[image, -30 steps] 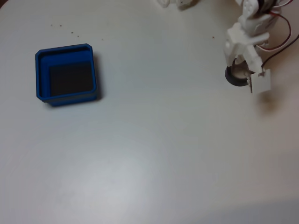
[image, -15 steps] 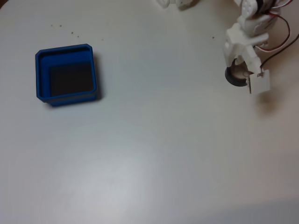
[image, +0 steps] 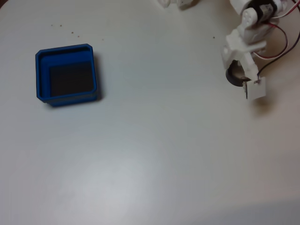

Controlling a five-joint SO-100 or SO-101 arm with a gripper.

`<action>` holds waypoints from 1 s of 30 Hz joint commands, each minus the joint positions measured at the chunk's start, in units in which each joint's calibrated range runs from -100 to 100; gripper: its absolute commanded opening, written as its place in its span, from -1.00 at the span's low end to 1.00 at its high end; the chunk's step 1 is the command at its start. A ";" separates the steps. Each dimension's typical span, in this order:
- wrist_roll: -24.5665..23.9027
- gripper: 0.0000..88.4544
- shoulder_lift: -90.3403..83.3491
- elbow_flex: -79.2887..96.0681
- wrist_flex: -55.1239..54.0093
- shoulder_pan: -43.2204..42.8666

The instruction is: Pick the black tape roll and drop it in the blue box

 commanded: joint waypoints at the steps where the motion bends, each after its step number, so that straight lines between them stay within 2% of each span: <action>1: -0.30 -0.64 -0.64 -1.83 -0.40 0.55; 24: -0.30 -0.63 1.36 -1.38 -0.40 0.45; 30: -0.30 -0.53 1.45 -1.38 -0.40 0.36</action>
